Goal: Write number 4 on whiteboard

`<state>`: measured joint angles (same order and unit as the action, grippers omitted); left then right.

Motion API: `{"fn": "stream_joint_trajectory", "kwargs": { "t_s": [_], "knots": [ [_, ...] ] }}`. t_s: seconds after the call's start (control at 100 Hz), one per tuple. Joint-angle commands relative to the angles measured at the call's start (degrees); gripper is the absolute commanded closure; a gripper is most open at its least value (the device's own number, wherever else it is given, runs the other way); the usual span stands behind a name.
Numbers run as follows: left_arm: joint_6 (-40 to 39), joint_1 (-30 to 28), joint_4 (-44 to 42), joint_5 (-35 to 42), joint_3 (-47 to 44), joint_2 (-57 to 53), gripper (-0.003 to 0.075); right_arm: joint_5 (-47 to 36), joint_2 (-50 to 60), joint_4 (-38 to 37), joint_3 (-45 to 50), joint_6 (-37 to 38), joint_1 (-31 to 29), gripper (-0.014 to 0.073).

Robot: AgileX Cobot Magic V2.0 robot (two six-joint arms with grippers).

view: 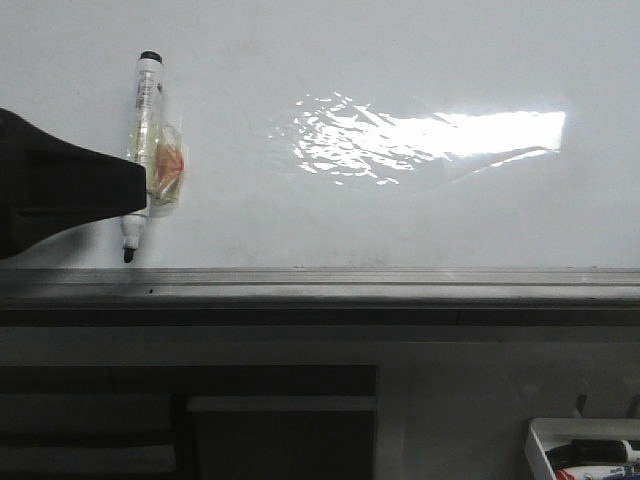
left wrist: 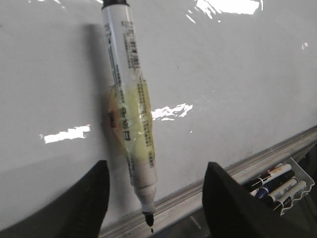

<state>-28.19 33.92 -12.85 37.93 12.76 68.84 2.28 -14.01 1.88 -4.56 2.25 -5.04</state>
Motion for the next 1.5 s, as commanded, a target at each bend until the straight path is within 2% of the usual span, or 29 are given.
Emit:
{"fn": "stream_joint_trajectory", "kwargs": {
  "t_s": [0.0, 0.41, 0.46, 0.5, 0.63, 0.79, 1.11, 1.34, 1.49],
  "knots": [
    [-0.87, 0.5, 1.52, 5.8, 1.64, 1.16, 0.0331, -3.98, -0.9, 0.15, -2.06, -0.58, -0.34, 0.0655],
    [-1.51, 0.5, 1.52, 6.37, 5.66, 8.57, 0.0345, -3.98, -0.9, 0.21, -2.06, -0.58, -0.34, 0.0655],
    [-1.51, 0.5, 1.52, 6.37, 5.64, 9.03, 0.0383, -3.98, -0.9, 0.21, -2.06, -0.58, -0.34, 0.0655],
    [-1.51, 0.5, 1.52, 5.83, 5.64, 9.31, 0.0444, -3.82, -0.9, 0.21, -2.06, -0.58, -0.34, 0.0655],
    [-1.51, 0.5, 1.41, 3.55, 5.53, 9.4, 0.0743, -2.28, -0.9, 1.86, -2.06, -0.58, -0.34, 0.0655],
    [-1.51, 0.5, 1.24, 3.55, 5.53, 9.4, 0.0741, 3.73, -0.9, 3.29, -5.01, -0.58, 2.31, 0.0655],
    [-1.28, 0.5, -9.21, 5.12, 5.53, 9.3, 0.0741, 17.68, -3.71, 3.29, -13.5, -0.58, 19.97, 0.0655],
    [1.43, 0.5, -14.45, 5.12, 5.53, 8.19, 0.0741, 19.56, -14.36, 3.29, -21.86, -1.71, 33.49, 0.0655],
    [4.56, 0.5, -14.45, 5.01, 5.53, 7.23, 0.0741, 19.7, -24.98, 3.29, -28.92, -8.75, 42.85, 0.0654]
  ]
}}
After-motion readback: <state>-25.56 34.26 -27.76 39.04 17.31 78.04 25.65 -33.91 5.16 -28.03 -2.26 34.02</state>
